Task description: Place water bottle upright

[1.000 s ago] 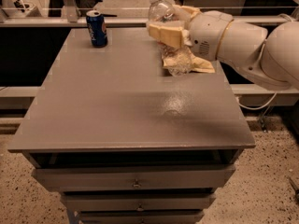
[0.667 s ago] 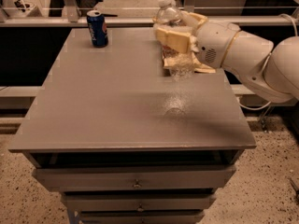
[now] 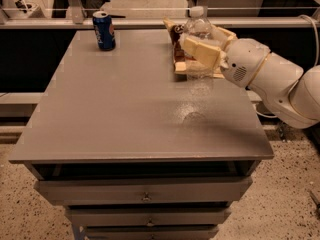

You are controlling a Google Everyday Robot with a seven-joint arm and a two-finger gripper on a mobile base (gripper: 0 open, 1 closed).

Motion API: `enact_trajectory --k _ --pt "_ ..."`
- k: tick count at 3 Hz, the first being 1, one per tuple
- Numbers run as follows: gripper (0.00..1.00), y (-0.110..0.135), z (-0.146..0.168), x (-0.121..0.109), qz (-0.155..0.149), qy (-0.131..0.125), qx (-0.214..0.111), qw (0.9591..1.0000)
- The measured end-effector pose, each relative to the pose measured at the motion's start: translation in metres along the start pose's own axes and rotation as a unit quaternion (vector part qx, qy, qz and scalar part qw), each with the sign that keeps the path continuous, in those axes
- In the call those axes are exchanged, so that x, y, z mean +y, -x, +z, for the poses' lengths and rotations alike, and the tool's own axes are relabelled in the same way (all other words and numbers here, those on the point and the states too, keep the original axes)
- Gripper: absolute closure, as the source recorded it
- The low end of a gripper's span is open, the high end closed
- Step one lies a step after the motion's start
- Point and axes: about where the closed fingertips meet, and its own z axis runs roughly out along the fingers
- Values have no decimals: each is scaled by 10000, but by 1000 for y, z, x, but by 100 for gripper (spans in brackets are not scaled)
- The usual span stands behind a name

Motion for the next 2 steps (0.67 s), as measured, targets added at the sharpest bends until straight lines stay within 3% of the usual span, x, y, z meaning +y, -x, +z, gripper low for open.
enact_trajectory --k 2 --pt "100 -9 -29 -9 527 155 -503 9972"
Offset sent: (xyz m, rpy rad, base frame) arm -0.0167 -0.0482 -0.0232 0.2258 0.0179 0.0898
